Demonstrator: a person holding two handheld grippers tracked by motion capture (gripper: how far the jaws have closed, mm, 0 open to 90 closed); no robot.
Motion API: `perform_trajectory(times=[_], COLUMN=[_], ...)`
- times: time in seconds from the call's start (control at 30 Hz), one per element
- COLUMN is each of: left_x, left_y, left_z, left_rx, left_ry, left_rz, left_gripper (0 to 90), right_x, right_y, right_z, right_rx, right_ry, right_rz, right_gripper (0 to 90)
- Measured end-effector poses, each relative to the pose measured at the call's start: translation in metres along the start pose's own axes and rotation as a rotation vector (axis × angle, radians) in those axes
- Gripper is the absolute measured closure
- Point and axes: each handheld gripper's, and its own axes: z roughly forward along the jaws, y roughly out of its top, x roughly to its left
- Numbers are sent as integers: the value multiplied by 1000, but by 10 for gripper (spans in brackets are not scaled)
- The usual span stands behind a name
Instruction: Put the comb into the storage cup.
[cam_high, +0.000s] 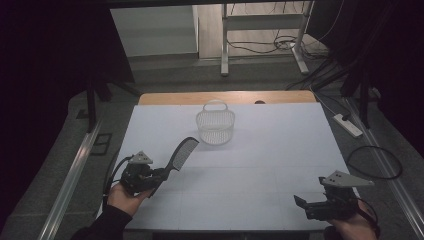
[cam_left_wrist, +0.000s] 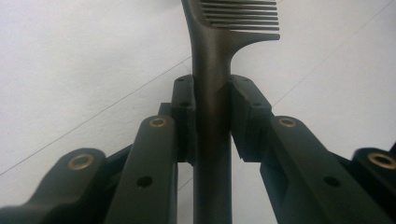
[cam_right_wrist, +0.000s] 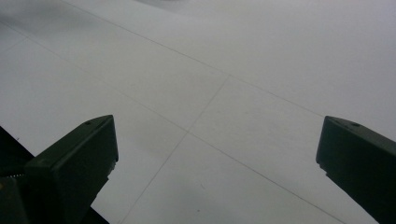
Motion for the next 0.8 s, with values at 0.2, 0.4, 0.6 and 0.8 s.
perform_trajectory(times=[0.2, 0.4, 0.6, 0.8], left_x=[-6, -12, -17, -22], left_y=[1, 3, 4, 6], left_z=[-1, -1, -3, -3], left_rx=[-20, -39, -63, -76], left_ry=[-9, -18, -25, -30], left_rz=[4, 8, 11, 18], left_gripper=[725, 725, 725, 725], right_x=[1, 0, -2, -2], right_y=[2, 7, 14, 21], right_z=[1, 2, 2, 4], right_rx=[-28, -54, -95, -112], right_ry=[28, 72, 108, 150], right_rz=[-11, -8, 0, 6], right_gripper=[0, 0, 0, 0])
